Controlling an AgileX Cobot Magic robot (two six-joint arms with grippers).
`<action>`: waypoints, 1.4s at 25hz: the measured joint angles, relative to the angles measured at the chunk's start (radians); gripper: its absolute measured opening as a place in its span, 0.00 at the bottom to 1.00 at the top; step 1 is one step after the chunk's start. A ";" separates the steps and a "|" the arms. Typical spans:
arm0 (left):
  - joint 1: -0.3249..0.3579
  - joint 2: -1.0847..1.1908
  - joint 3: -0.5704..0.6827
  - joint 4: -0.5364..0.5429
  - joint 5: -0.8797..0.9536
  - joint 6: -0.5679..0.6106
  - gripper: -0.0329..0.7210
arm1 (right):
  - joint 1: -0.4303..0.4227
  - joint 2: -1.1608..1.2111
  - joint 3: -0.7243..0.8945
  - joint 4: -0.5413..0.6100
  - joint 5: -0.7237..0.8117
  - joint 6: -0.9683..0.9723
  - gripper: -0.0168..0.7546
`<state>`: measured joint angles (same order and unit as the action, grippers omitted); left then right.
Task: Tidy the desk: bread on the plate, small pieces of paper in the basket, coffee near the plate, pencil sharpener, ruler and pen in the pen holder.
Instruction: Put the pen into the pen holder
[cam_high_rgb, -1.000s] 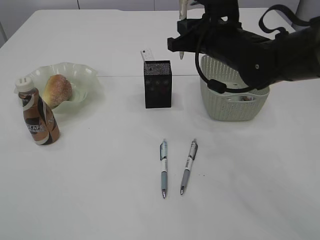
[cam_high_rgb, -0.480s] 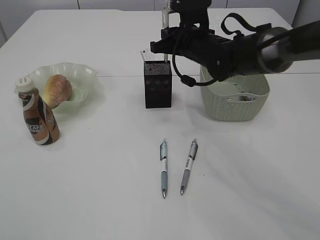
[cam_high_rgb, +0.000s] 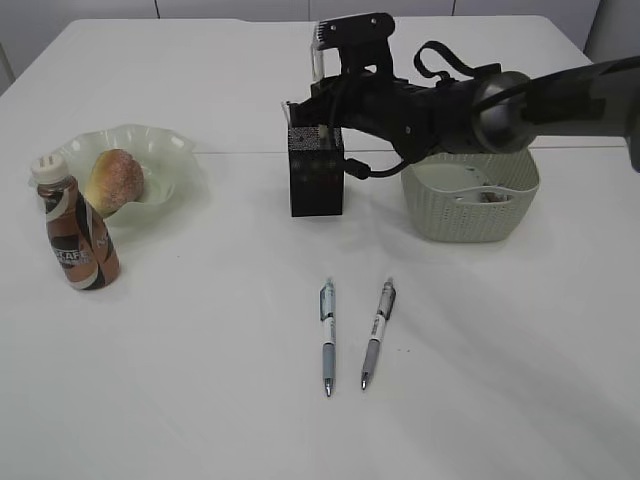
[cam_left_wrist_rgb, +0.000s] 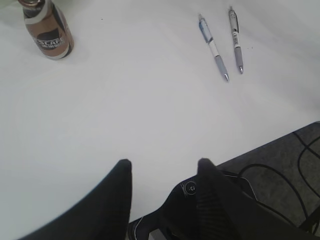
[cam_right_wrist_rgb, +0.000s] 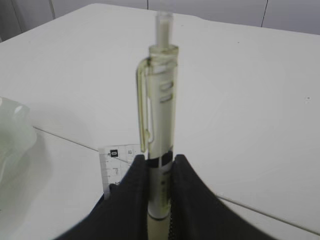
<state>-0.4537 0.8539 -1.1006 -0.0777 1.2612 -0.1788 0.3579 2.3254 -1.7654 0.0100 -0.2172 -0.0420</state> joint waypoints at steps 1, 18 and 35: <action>0.000 0.000 0.000 0.002 0.000 0.000 0.47 | 0.000 0.003 -0.002 0.000 0.008 0.000 0.13; 0.000 0.000 0.000 0.031 0.000 0.000 0.46 | 0.000 0.003 -0.004 -0.001 0.080 0.033 0.51; 0.000 0.000 0.000 0.078 0.000 0.000 0.46 | 0.019 -0.340 -0.006 0.263 0.852 0.078 0.52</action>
<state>-0.4537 0.8539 -1.1006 0.0000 1.2612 -0.1788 0.3773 1.9852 -1.7713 0.2728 0.6346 0.0363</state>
